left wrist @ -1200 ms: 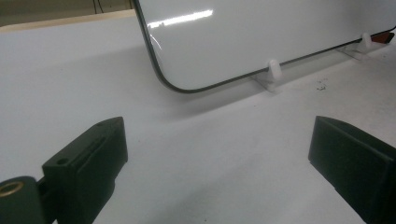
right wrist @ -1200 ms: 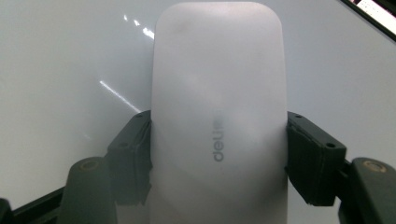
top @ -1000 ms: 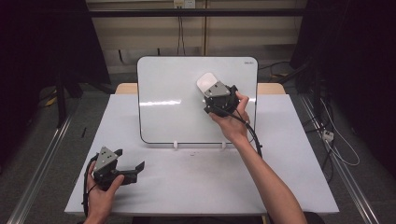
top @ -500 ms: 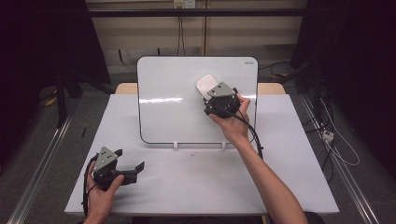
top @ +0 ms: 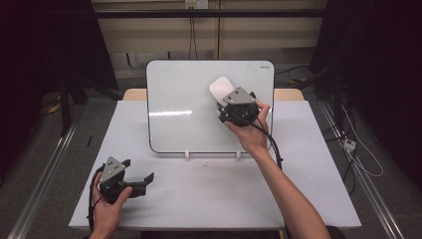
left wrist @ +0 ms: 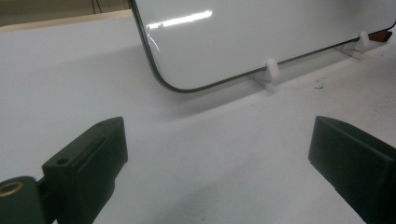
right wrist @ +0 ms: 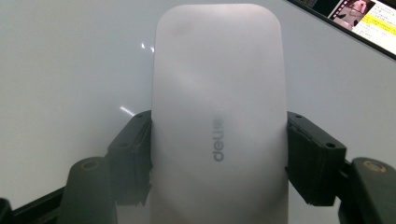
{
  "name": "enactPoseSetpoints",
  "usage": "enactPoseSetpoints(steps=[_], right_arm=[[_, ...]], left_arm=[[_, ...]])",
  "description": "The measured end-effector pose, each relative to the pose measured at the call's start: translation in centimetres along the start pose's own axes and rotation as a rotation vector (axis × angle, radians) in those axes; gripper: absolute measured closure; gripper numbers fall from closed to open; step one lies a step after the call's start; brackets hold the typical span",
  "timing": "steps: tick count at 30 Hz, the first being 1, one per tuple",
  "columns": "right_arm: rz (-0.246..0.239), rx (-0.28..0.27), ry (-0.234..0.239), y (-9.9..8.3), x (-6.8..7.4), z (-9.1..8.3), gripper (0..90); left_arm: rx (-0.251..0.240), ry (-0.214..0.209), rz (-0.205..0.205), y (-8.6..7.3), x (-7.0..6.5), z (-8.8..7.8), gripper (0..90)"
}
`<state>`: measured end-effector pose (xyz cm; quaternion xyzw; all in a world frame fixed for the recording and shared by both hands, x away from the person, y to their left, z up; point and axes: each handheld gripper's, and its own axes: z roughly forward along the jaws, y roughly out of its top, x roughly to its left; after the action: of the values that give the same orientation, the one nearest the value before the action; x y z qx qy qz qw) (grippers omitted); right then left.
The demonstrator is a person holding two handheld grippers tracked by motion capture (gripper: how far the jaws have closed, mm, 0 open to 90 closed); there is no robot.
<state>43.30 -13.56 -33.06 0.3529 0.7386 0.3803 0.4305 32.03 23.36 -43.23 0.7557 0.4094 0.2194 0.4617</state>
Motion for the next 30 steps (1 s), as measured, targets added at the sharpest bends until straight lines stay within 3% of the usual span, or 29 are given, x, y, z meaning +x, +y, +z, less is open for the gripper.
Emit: enactPoseSetpoints(steps=[20,30], right_arm=[[0.046,-0.004,0.037,-1.9,-0.7,-1.5,31.7],[0.045,-0.009,0.024,-2.5,-1.7,-3.1,31.7]], left_arm=[[-0.002,0.013,-0.006,0.0,0.0,0.0,4.6],[0.008,0.013,-0.004,0.0,0.0,0.3,4.6]])
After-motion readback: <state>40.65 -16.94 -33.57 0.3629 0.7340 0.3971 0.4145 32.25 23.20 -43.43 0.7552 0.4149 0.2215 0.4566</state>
